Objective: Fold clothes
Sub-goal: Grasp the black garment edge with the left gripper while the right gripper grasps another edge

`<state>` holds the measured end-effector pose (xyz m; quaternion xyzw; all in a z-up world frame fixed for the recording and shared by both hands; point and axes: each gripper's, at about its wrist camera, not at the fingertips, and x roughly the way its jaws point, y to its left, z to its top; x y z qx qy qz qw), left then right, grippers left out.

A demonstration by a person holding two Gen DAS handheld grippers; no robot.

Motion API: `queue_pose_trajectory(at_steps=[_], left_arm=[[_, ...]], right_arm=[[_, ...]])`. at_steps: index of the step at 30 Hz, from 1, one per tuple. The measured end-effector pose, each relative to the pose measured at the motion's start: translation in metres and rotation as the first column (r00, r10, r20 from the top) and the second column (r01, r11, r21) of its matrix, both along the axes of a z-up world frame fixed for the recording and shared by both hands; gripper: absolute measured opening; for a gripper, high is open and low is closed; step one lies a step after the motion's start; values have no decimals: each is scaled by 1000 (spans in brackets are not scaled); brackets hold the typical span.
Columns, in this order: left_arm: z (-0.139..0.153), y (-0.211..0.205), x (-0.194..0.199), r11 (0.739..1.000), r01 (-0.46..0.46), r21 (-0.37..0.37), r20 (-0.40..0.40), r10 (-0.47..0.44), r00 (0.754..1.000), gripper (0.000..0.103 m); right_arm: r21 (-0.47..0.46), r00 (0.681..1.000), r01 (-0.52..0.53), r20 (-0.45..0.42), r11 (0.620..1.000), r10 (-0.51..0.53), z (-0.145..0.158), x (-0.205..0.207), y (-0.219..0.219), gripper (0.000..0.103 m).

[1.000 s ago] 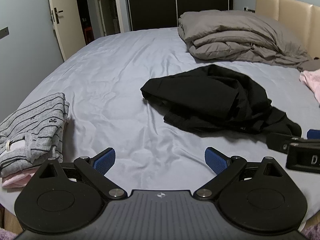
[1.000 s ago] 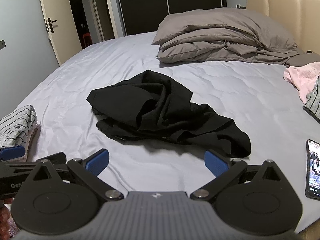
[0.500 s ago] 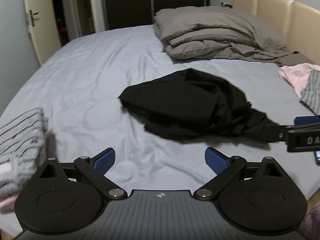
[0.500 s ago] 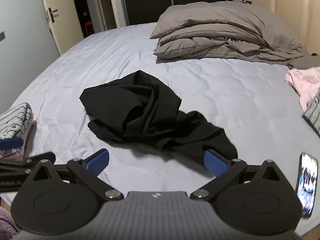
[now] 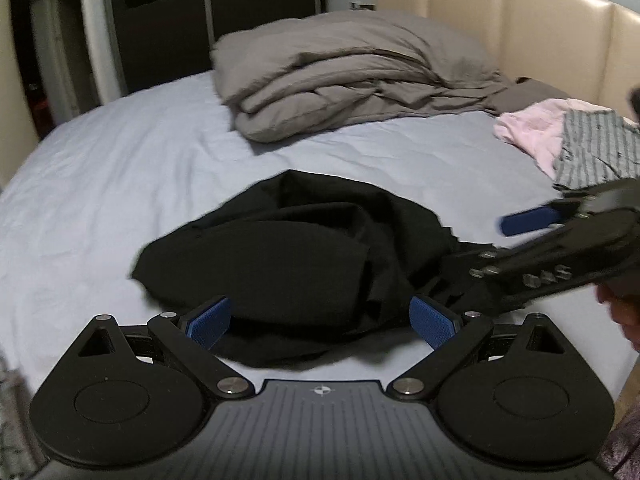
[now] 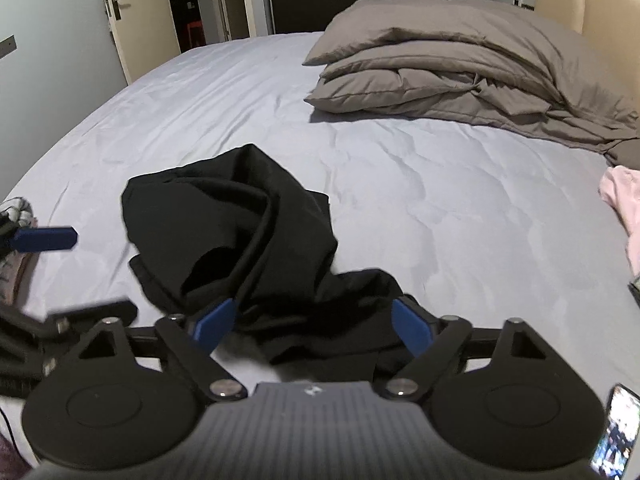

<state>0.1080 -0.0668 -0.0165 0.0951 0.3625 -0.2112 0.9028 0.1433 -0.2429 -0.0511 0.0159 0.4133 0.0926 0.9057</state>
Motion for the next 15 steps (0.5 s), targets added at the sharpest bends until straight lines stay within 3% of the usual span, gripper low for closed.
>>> queue_pose_trajectory(at_steps=[4, 9, 10, 11, 12, 13, 15], left_arm=[[-17, -14, 16, 1000, 21, -3, -9, -21, 1000, 98], [-31, -21, 34, 1000, -1, 1, -15, 1, 1000, 95], [-32, -21, 37, 1000, -5, 0, -15, 5, 1000, 86], [-34, -21, 40, 1000, -2, -4, -25, 2, 1000, 72], [-35, -21, 42, 1000, 2, -11, -46, -2, 999, 65], [-36, -21, 45, 1000, 4, -19, -70, -5, 998, 54], [-37, -19, 50, 999, 4, -32, -108, -8, 994, 41]], right_arm=[[19, 1000, 4, -28, 1000, -4, -9, 26, 1, 73], [58, 997, 13, -82, 998, -8, -13, 48, 5, 52], [62, 995, 17, -100, 998, -11, -14, 51, 6, 50], [72, 993, 17, -118, 997, -9, -15, 53, 6, 39], [83, 992, 21, -128, 996, -10, -15, 54, 6, 31], [95, 991, 25, -136, 995, -12, -15, 55, 5, 30], [104, 990, 22, -139, 994, -7, -16, 55, 4, 20]])
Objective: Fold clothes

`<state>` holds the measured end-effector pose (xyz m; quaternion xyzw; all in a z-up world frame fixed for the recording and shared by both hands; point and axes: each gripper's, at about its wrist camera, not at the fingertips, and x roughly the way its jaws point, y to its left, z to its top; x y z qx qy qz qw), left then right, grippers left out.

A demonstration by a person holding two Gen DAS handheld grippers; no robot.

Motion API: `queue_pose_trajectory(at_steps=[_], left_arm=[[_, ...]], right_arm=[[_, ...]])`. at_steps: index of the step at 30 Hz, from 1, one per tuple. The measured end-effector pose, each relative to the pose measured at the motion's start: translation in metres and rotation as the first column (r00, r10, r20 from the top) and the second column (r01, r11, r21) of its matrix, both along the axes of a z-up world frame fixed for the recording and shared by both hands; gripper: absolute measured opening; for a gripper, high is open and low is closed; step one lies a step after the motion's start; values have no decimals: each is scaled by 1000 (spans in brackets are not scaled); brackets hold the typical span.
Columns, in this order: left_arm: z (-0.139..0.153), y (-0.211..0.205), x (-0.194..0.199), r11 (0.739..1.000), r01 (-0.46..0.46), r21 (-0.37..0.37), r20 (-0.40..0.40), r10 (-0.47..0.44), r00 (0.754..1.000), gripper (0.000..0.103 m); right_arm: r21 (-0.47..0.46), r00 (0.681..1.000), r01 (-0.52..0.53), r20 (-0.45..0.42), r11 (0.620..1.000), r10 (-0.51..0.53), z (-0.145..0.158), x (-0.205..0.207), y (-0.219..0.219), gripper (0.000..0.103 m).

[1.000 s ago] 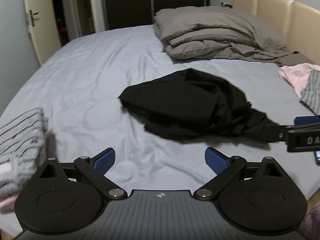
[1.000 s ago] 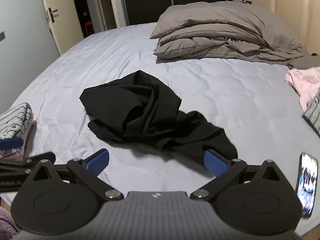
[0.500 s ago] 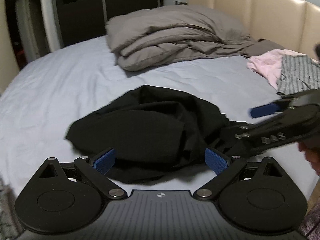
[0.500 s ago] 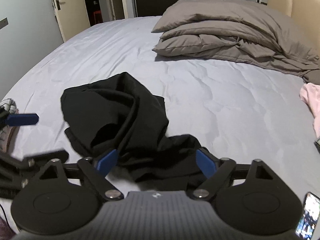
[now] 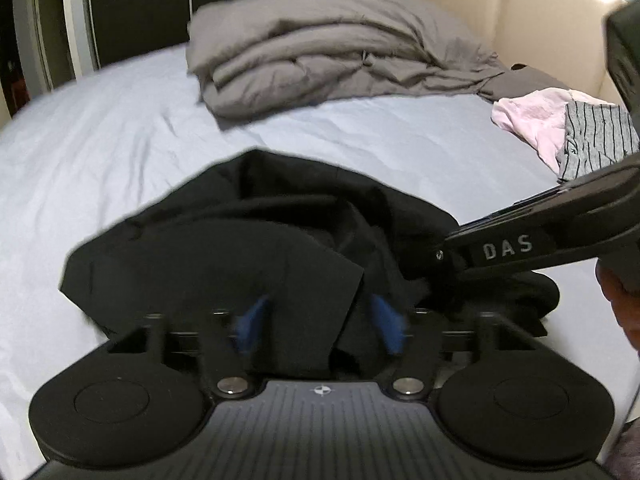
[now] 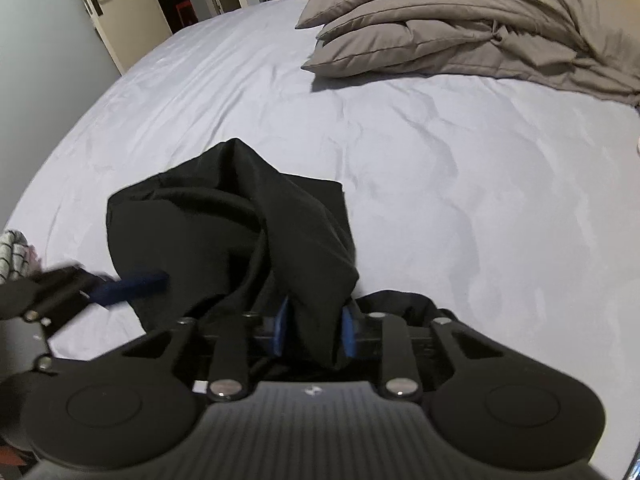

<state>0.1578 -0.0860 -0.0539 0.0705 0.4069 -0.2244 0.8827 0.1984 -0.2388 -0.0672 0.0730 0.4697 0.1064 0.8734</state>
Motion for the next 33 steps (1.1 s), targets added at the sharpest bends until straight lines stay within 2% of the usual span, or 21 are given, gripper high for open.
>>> queue_pose_trajectory(at_steps=[1, 2, 5, 7, 13, 17, 20, 23, 28, 29, 30, 31, 32, 33], left_arm=[[0, 1, 2, 1000, -3, -3, -10, 3, 1000, 27], [0, 3, 4, 1000, -8, -6, -26, 8, 1000, 20], [6, 14, 7, 999, -27, -38, -50, 25, 998, 5], [13, 24, 8, 997, -42, -65, -57, 38, 998, 3], [63, 70, -14, 983, -125, -135, 52, 133, 990, 2], [101, 105, -40, 971, -173, -164, 132, 195, 972, 1], [124, 128, -56, 958, -211, -193, 167, 244, 955, 1], [137, 153, -73, 944, -259, -206, 198, 299, 934, 1], [144, 198, -96, 892, -374, -253, 184, 424, 887, 1], [143, 206, -100, 883, -396, -253, 180, 445, 877, 1], [143, 212, -104, 875, -415, -249, 179, 463, 868, 1], [142, 217, -107, 869, -433, -239, 183, 478, 859, 1], [141, 221, -109, 865, -452, -218, 194, 492, 849, 1], [140, 226, -112, 861, -471, -195, 207, 505, 838, 1]], right_arm=[[-2, 1000, -4, 1, 1000, 4, 0, 0, 0, 18], [-2, 1000, -6, 4, 1000, 6, 0, -1, -1, 15], [8, 1000, -14, 22, 1000, 14, 7, -4, -1, 8], [25, 998, -22, 53, 999, 21, 17, -9, -2, 6], [89, 988, -38, 150, 995, 24, 57, -29, -6, 4], [166, 982, -88, 180, 982, 58, 81, -50, -1, 3], [178, 972, -143, 212, 974, 104, 96, -70, 12, 3], [187, 973, -158, 199, 969, 120, 97, -82, 21, 6], [129, 979, -149, 156, 980, 128, 81, -89, 27, 9], [116, 983, -135, 144, 984, 118, 75, -89, 25, 14], [102, 986, -119, 131, 988, 105, 69, -90, 22, 25], [89, 989, -104, 119, 991, 93, 64, -91, 20, 53], [78, 991, -84, 114, 993, 75, 59, -92, 17, 66], [67, 993, -68, 106, 995, 60, 54, -93, 14, 65]])
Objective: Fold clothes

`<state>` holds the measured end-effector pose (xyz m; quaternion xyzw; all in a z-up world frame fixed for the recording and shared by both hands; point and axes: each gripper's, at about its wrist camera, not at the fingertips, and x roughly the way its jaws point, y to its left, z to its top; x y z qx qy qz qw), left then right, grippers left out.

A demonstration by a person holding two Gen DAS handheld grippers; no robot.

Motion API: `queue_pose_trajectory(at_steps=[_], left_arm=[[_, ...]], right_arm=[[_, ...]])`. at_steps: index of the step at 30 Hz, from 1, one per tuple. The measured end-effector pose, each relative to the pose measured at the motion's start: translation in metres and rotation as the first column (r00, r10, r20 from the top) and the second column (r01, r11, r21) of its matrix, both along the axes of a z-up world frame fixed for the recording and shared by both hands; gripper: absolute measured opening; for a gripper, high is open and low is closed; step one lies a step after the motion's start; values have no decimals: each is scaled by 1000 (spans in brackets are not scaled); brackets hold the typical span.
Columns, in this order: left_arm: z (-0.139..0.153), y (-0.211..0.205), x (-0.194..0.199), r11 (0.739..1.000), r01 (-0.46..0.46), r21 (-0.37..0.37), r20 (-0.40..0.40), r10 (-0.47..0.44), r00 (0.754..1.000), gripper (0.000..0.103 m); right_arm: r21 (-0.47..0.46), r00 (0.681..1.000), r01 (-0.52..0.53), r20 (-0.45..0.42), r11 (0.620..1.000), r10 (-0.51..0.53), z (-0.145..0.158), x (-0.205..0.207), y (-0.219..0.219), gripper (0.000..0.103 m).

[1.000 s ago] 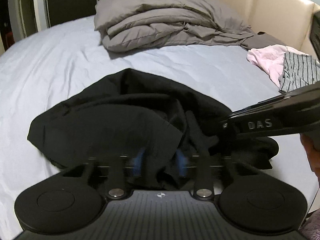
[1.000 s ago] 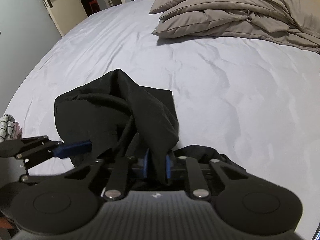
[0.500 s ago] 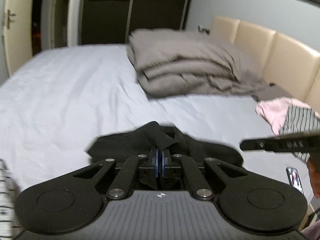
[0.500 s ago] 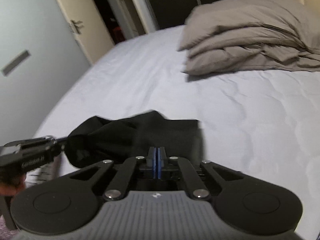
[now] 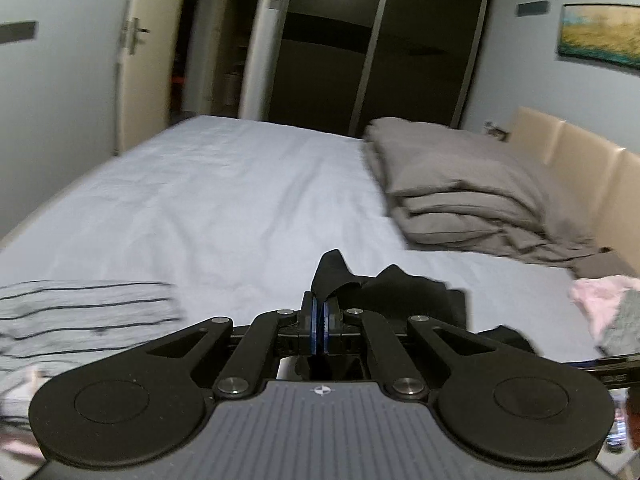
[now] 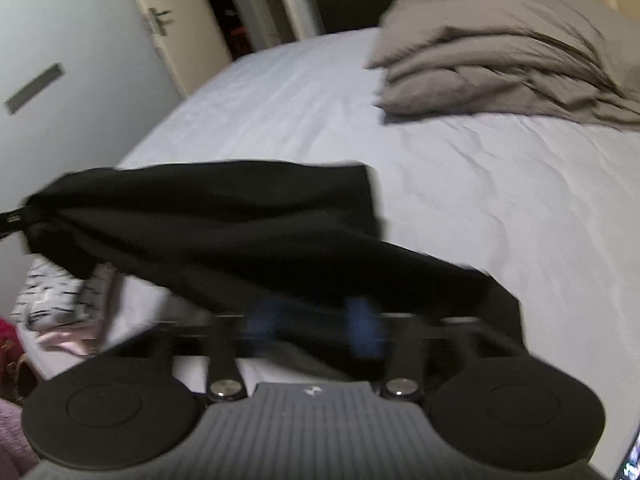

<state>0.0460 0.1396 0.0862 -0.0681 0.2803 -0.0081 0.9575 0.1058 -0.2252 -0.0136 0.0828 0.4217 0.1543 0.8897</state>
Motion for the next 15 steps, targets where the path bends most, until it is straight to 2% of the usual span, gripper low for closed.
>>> queue_pose_trajectory(at_steps=[2, 6, 10, 15], left_arm=[[-3, 8, -3, 997, -47, 65, -1, 47, 999, 1], [-13, 19, 1, 974, -126, 186, -34, 135, 990, 1], [-27, 26, 11, 965, -155, 209, -121, 183, 976, 1], [-32, 18, 16, 970, -117, 212, -150, 151, 977, 2]], right_arm=[[-17, 1000, 19, -21, 1000, -20, -8, -1, -7, 65], [-46, 999, 38, -30, 998, -40, -20, 2, -15, 68], [-50, 999, 18, -41, 999, -20, -27, 6, -13, 72], [-89, 997, -61, -53, 994, 56, -40, 11, 5, 81]])
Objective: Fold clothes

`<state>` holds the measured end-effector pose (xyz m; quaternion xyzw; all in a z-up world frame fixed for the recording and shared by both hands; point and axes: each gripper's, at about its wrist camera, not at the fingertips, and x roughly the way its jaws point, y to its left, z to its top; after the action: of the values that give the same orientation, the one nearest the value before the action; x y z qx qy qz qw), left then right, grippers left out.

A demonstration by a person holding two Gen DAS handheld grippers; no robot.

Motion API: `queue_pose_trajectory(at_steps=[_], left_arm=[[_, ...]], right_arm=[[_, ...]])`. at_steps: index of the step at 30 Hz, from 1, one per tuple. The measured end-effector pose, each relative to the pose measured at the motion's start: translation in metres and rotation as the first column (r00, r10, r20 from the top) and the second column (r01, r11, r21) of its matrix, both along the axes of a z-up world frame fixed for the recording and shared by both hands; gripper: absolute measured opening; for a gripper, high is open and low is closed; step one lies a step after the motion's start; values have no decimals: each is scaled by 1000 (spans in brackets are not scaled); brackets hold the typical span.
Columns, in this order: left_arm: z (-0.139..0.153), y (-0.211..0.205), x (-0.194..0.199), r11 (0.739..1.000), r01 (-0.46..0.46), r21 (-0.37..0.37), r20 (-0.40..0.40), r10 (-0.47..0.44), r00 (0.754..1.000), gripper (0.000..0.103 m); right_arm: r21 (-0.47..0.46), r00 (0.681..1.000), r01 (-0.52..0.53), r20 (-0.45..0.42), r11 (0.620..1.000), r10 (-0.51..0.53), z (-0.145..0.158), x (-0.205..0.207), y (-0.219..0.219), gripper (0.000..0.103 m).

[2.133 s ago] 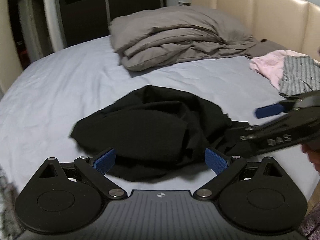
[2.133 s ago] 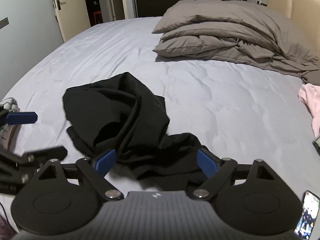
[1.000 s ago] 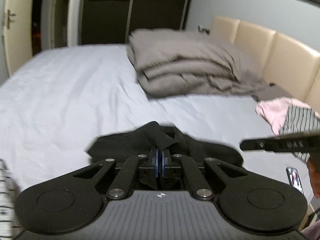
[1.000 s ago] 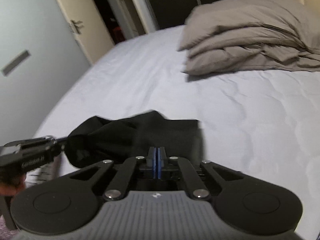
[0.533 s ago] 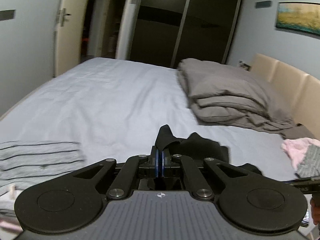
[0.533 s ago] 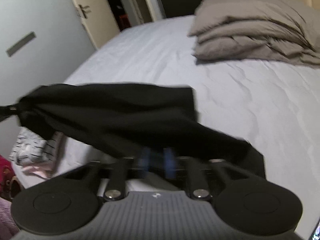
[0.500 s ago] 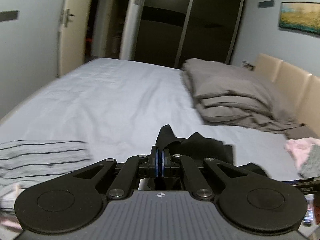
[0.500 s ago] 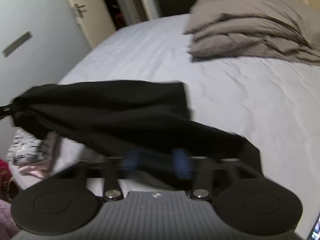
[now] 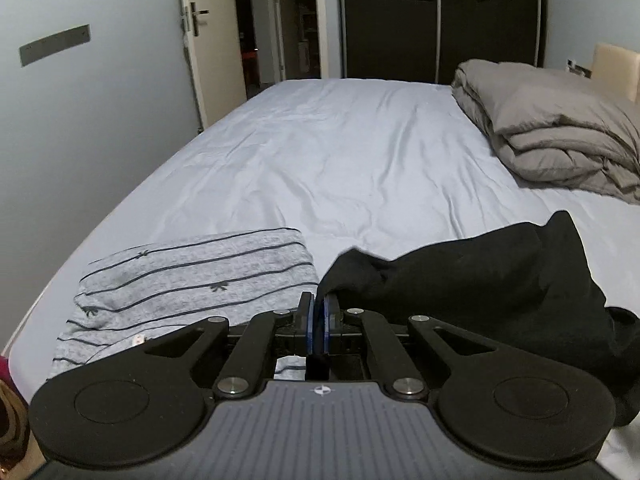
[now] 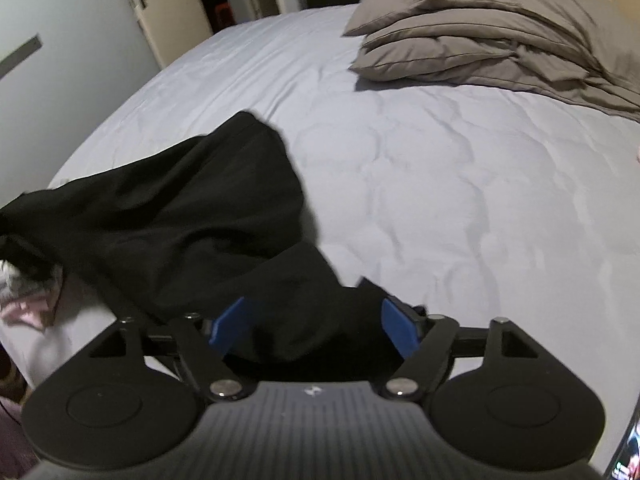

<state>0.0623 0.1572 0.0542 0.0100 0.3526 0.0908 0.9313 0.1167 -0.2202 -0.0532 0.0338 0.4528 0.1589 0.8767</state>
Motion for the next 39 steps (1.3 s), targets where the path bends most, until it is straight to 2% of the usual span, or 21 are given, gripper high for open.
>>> queue_pose_trajectory(at_steps=[3, 5, 10, 12, 13, 15, 16, 17, 20, 24, 27, 33, 34, 37, 39], left_arm=[[0, -6, -5, 999, 36, 3, 0, -36, 999, 11], [1, -10, -10, 998, 59, -9, 6, -59, 998, 22], [-4, -26, -11, 991, 130, -15, -6, -130, 991, 25], [-9, -35, -9, 987, 158, -13, -20, -158, 987, 25], [-12, -40, -8, 985, 174, -13, -30, -174, 984, 25], [-18, -49, -7, 979, 204, -14, -48, -204, 978, 25], [-20, -53, -6, 976, 217, -15, -56, -217, 975, 25], [-23, -57, -6, 973, 230, -19, -64, -231, 971, 25], [-29, -70, -6, 962, 270, -44, -91, -273, 958, 25], [-37, -86, -7, 941, 324, -93, -127, -334, 934, 25], [-42, -101, -9, 925, 368, -90, -143, -378, 915, 25], [-46, -127, -14, 888, 449, -104, -174, -461, 870, 26], [-47, -130, -15, 881, 461, -106, -179, -473, 863, 28], [-50, -138, -19, 865, 490, -108, -188, -502, 844, 45], [-52, -141, -21, 854, 509, -109, -192, -521, 832, 45]], right_arm=[[-54, 999, -36, 0, 998, 36, -10, 6, 13, 87], [-96, 999, -53, 3, 994, 54, -17, 11, 21, 88], [-144, 998, -47, -41, 988, 42, -37, 26, 28, 88], [-133, 997, -48, -66, 990, 39, -42, 30, 29, 84], [-124, 996, -52, -80, 991, 42, -44, 31, 31, 78], [-126, 993, -60, -109, 990, 46, -47, 30, 35, 47], [-134, 991, -63, -122, 989, 47, -49, 29, 37, 39], [-134, 990, -69, -131, 989, 51, -50, 27, 38, 23], [-116, 988, -92, -137, 989, 76, -48, 15, 41, 9], [-78, 979, -147, -152, 986, 134, -41, -6, 49, 6], [-37, 965, -212, -165, 977, 203, -35, -28, 60, 6], [40, 905, -361, -227, 932, 360, -33, -65, 87, 5], [53, 892, -380, -242, 924, 381, -34, -70, 90, 5], [73, 867, -416, -268, 906, 420, -35, -83, 95, 6], [71, 864, -423, -269, 903, 426, -32, -84, 93, 11]])
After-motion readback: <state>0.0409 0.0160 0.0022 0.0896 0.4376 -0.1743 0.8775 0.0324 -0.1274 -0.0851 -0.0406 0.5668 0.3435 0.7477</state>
